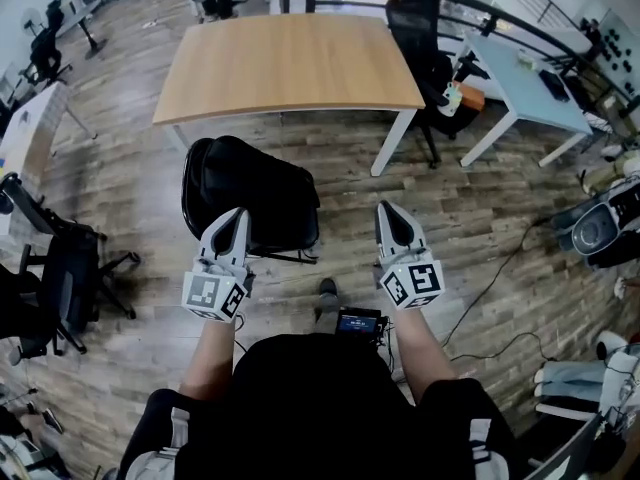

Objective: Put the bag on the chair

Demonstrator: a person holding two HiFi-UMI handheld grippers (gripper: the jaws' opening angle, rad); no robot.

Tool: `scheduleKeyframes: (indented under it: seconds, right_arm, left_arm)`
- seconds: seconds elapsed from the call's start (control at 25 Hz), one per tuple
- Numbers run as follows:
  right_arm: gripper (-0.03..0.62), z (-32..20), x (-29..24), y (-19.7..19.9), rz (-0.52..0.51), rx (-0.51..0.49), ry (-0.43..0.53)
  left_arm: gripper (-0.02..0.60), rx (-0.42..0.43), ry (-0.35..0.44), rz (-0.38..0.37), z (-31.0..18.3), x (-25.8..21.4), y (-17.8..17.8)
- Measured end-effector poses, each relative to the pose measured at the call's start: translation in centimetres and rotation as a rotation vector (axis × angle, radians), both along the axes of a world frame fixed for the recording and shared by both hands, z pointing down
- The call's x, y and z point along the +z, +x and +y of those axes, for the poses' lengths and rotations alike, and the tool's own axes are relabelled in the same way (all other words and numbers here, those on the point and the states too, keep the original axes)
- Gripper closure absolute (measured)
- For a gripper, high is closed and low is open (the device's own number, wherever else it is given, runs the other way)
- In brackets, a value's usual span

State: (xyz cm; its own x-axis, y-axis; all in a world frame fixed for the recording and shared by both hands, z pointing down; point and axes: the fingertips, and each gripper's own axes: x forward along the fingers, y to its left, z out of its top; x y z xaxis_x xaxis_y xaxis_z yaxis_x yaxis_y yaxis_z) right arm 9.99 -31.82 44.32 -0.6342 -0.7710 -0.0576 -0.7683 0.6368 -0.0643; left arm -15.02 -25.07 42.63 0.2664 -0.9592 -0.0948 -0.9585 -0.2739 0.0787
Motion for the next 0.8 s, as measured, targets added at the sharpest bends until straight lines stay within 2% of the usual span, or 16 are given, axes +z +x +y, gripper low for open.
scheduleKeyframes:
  seconds: [0.24,0.44,0.64,0.8]
  right_arm:
    - [0.583,7.8,0.3,-0.7,0.005,0.023,-0.002]
    - [0.583,13.3,1.3,-1.5,0.067,-0.005,-0.008]
    - [0.583,16.3,1.8,-1.5,0.07,-0.001,-0.033]
    - [0.583,18.4,2.1,-0.8,0.061,-0.047,-0.046]
  left_arm:
    - [0.577,-0.032,-0.021,-0.015,7.3,1.0,-1.3]
    - [0.577,-0.113,-0.073,-0.006,12.7,2.5,-2.7]
    - [0.577,-0.152,-0.109,0.009,16.7,3.7,-3.2]
    - [0.577,-0.148,-0.146,0.023,19.0,4.1,-2.0]
